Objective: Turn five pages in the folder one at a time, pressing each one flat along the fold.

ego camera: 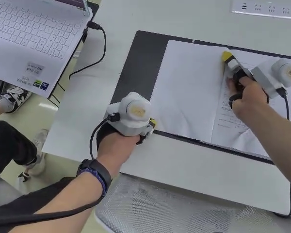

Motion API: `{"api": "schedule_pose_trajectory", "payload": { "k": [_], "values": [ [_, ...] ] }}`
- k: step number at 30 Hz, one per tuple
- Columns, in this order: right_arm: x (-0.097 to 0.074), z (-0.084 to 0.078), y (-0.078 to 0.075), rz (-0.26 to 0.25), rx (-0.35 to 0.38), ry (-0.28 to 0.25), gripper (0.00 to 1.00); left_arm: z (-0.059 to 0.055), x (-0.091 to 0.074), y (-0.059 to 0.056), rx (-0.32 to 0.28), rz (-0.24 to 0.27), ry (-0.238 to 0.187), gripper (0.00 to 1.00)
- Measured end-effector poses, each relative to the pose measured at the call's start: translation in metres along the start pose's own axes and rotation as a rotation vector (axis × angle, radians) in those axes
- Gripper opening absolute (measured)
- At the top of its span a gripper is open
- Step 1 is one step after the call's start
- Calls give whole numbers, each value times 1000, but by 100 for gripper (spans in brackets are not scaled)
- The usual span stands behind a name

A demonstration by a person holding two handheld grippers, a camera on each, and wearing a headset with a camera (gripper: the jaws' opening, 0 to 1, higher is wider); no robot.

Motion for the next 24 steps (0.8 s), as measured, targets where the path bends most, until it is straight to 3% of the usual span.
{"api": "schedule_pose_trajectory", "payload": {
  "k": [3, 9, 11, 15, 19, 24],
  "values": [
    [8, 4, -3, -17, 12, -20, 0, -1, -1, 2, -28, -13, -18, 0],
    [19, 7, -3, -41, 31, -36, 0, -1, -1, 1, -23, -16, -18, 0],
    [17, 5, -2, -29, -22, -32, 0, -1, -1, 1, -22, -17, -18, 0],
    [14, 2, -1, -19, -25, -12, 0, -1, -1, 3, -27, -29, -22, 0],
    [8, -3, -1, -1, -85, 16, 0, -1, -1, 4, -38, -46, -21, 0],
    [-8, -13, 0, 26, -111, 44, 0, -1, -1, 3, -20, -42, -24, 0]
  ]
}}
Point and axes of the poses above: the centre of the closed fingertips' face, and the gripper's own axes: x roughly forward along the fingers, y roughly to its left, z roughly out of its top, the point moved 6 cm from there along -x, roughly backward along the fingers, and after that the axes turned 11 degrees about -z, right-handed, at the moved point
